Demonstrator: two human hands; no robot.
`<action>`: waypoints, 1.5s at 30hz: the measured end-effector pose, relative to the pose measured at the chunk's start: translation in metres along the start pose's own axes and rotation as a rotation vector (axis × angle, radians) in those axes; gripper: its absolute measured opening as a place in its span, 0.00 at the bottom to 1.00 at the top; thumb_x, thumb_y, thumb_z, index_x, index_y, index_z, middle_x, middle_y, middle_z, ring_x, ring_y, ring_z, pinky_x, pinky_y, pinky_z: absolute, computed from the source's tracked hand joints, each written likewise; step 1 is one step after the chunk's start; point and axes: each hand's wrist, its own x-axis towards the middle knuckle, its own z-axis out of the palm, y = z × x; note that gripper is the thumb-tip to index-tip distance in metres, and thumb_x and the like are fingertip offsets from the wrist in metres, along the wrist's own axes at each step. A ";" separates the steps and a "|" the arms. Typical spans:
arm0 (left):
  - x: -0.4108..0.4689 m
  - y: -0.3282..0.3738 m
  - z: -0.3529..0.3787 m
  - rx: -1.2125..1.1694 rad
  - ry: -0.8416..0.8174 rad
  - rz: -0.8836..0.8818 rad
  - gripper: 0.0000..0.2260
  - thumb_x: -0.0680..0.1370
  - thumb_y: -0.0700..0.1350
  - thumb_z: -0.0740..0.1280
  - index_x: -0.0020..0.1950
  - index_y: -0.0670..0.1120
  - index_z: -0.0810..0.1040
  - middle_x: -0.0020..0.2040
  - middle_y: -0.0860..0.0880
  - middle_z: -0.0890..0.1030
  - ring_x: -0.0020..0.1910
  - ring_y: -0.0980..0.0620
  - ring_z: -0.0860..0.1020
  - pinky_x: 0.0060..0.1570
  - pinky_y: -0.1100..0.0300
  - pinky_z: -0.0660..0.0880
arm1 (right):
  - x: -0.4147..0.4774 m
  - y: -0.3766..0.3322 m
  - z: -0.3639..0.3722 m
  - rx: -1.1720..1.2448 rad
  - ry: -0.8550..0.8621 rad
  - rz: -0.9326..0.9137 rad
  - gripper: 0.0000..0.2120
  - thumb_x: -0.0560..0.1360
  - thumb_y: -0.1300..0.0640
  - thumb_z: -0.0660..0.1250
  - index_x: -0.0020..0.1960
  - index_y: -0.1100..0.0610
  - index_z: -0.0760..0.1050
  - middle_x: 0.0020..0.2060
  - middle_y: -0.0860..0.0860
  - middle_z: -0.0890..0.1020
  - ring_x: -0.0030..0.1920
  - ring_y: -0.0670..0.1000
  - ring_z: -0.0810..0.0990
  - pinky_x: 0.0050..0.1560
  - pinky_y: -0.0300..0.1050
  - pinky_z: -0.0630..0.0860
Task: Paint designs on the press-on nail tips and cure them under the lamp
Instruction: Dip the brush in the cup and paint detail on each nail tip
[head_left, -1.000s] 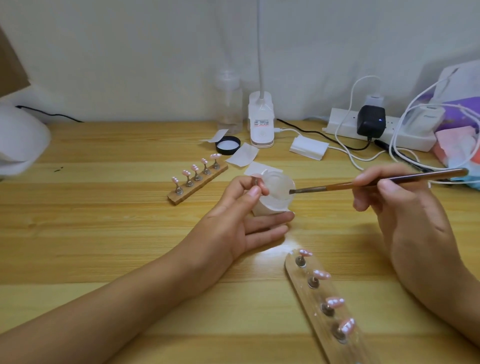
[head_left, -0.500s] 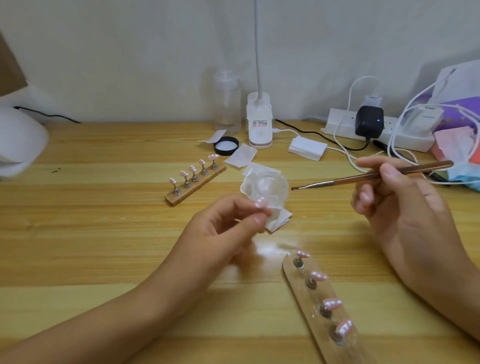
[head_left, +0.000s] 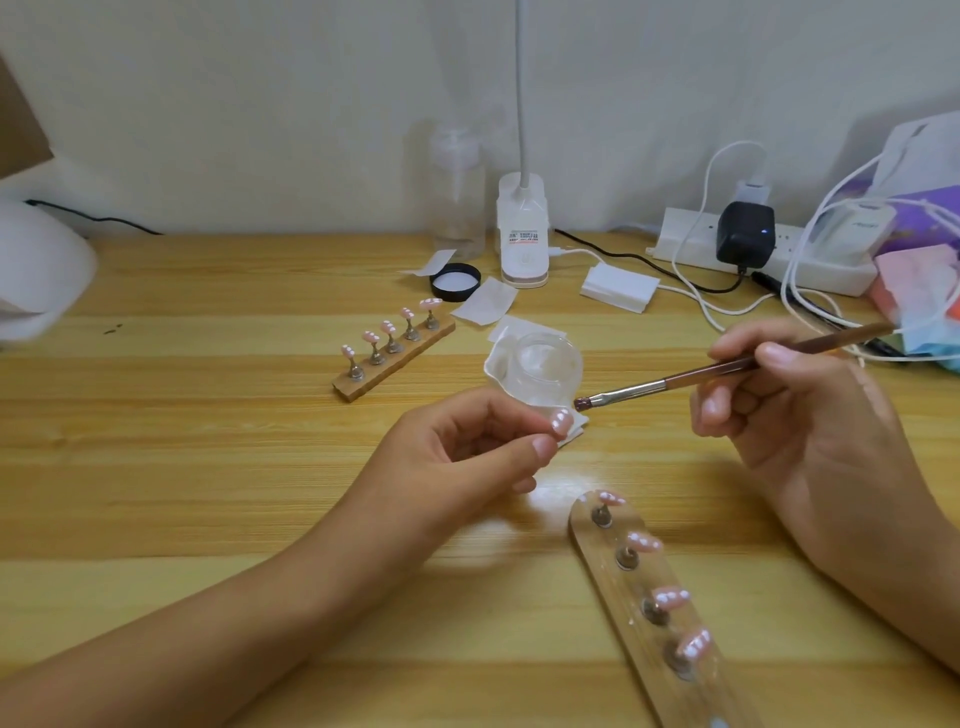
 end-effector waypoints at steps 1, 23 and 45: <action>0.000 0.000 0.000 0.004 -0.006 0.003 0.04 0.71 0.43 0.74 0.43 0.51 0.85 0.42 0.56 0.85 0.38 0.61 0.79 0.40 0.69 0.76 | 0.000 0.000 0.000 0.000 -0.004 0.005 0.17 0.75 0.60 0.55 0.40 0.51 0.82 0.27 0.52 0.78 0.32 0.50 0.76 0.35 0.37 0.75; 0.001 -0.002 -0.001 -0.031 0.011 -0.020 0.05 0.68 0.46 0.72 0.41 0.50 0.86 0.46 0.53 0.86 0.36 0.60 0.79 0.39 0.69 0.76 | 0.001 0.002 -0.002 -0.020 -0.043 -0.005 0.18 0.75 0.61 0.55 0.40 0.50 0.81 0.27 0.52 0.79 0.32 0.50 0.78 0.37 0.37 0.76; 0.001 -0.003 0.001 0.067 -0.058 0.019 0.08 0.73 0.42 0.66 0.41 0.53 0.83 0.35 0.56 0.80 0.36 0.59 0.78 0.39 0.67 0.75 | 0.001 0.001 -0.001 0.027 -0.051 0.029 0.14 0.77 0.61 0.60 0.44 0.50 0.83 0.30 0.49 0.78 0.33 0.47 0.76 0.36 0.36 0.75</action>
